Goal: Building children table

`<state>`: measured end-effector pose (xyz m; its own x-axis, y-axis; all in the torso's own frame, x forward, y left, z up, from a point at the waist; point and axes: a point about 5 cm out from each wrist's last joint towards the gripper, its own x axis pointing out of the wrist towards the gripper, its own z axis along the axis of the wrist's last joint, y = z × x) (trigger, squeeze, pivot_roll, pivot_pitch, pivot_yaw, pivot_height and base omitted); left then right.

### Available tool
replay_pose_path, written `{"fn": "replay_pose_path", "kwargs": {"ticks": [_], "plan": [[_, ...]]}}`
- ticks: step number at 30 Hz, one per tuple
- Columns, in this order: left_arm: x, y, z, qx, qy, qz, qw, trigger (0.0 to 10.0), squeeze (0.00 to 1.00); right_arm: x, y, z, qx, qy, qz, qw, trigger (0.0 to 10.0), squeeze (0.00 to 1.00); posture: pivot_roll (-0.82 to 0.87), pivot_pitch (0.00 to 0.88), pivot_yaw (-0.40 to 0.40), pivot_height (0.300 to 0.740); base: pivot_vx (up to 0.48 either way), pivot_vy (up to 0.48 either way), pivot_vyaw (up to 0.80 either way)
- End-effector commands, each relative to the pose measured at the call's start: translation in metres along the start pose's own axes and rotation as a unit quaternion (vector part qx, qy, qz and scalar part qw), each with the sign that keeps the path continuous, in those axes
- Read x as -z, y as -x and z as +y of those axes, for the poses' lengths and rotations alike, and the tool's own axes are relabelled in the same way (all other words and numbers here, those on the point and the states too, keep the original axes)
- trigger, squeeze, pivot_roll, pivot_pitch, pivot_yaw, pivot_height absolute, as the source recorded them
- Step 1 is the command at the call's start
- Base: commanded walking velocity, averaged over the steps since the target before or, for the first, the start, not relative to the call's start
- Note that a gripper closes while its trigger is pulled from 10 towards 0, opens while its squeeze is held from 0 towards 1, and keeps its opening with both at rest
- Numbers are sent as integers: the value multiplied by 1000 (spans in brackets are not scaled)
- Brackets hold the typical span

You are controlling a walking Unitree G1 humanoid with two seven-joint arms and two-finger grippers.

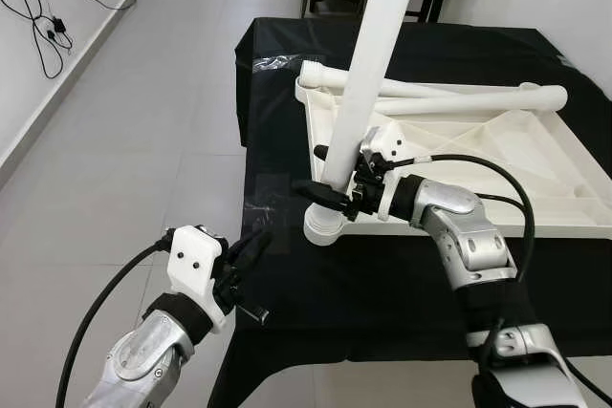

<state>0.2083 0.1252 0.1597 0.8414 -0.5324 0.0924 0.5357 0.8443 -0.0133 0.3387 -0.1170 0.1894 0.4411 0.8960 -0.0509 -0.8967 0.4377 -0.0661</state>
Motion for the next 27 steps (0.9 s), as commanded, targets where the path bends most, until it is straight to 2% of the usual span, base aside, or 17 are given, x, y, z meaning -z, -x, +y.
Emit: {"fn": "replay_pose_path", "kwargs": {"ticks": [1, 4, 5, 6, 7, 13, 16, 17, 21, 23, 25, 26, 27], "plan": [[0, 1, -3, 3, -2, 2, 1000, 10000, 0, 1, -2, -5, -22, -4, 2, 1000, 10000, 0, 106, 138, -111, 740, 0, 0, 0], [0, 1, -4, 3, -2, 3, 1000, 10000, 0, 3, -3, -14, -16, -8, 13, 1000, 10000, 0, 114, 138, -113, 740, 0, 0, 0], [0, 2, -4, 3, -2, 3, 1000, 10000, 0, 4, -4, -21, -15, -18, 17, 1000, 6118, 0, 123, 141, -113, 740, 0, 0, 0], [0, 2, -4, 3, -2, 3, 1000, 10000, 0, 4, -4, -21, -15, -18, 17, 1000, 6118, 0, 123, 141, -113, 740, 0, 0, 0], [0, 2, -4, 3, -2, 4, 1000, 10000, 0, 3, -5, -26, -17, -25, 18, 999, 0, 0, 124, 140, -113, 740, 0, 0, 0], [0, 2, -5, 3, -2, 5, 1000, 10000, 0, -1, -5, -30, -29, -38, 14, 999, 0, 0, 129, 142, -116, 740, 0, 0, 0], [0, 1, -6, 2, -1, 5, 1000, 10000, 0, -4, 11, -46, 6, -42, 8, 999, 0, 0, 131, 145, -116, 740, 0, 0, 0], [0, 1, -6, 2, -1, 5, 1000, 10000, 0, -4, 11, -46, 6, -42, 8, 999, 0, 0, 131, 145, -116, 740, 0, 0, 0], [0, 1, -7, 3, -1, 4, 1000, 10000, 0, -1, 30, -47, 12, -28, 1, 1000, 0, 0, 125, 146, -123, 740, 0, 0, 0], [-1, 2, -6, 2, -1, 3, 1000, 10000, 0, 3, 39, -41, 4, -25, -5, 1000, 0, 0, 115, 155, -125, 740, 0, 0, 0], [-2, 3, -5, 2, -2, 2, 1000, 10000, 0, 27, 37, -11, 103, -15, 36, 994, 0, 0, 101, 167, -123, 740, 0, 0, 0], [-2, 3, -5, 2, -2, 2, 1000, 10000, 0, 27, 37, -11, 103, -15, 36, 994, 0, 0, 101, 167, -123, 740, 0, 0, 0], [-3, 4, -3, 2, -3, 2, 1000, 10000, 0, 34, 34, 2, 187, -26, 42, 981, 0, 0, 96, 173, -120, 740, 0, 0, 0]]}}
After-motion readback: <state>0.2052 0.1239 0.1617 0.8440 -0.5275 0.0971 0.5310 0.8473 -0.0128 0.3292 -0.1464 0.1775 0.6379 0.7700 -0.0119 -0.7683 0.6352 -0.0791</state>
